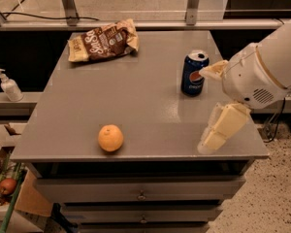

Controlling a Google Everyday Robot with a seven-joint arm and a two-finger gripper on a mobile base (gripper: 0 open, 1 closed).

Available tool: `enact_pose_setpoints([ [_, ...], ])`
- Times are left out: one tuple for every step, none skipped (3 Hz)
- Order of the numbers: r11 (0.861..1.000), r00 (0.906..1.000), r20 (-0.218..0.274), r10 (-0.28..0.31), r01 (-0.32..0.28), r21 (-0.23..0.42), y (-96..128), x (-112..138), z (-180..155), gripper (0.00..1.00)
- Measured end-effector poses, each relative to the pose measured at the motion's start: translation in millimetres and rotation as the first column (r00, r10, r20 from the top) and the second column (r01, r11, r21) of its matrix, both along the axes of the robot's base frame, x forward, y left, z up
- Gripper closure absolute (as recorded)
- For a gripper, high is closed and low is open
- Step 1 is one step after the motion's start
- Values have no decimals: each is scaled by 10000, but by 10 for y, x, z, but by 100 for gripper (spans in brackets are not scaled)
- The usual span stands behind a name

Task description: Move orange near brown chip bag

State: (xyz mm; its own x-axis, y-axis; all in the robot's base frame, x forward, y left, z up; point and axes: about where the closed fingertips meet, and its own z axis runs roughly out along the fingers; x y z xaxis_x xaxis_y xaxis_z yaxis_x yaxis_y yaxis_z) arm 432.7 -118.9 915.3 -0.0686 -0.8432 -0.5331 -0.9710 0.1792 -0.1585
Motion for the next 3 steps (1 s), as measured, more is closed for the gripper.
enact_pose_setpoints([
  [9951, 9999, -123, 42, -30, 985, 374, -74, -146, 0],
  [9833, 9994, -211, 274, -232, 1804, 785, -116, -287, 0],
  [9690, 9982, -281, 522, -438, 2433, 1174, -132, -412, 0],
])
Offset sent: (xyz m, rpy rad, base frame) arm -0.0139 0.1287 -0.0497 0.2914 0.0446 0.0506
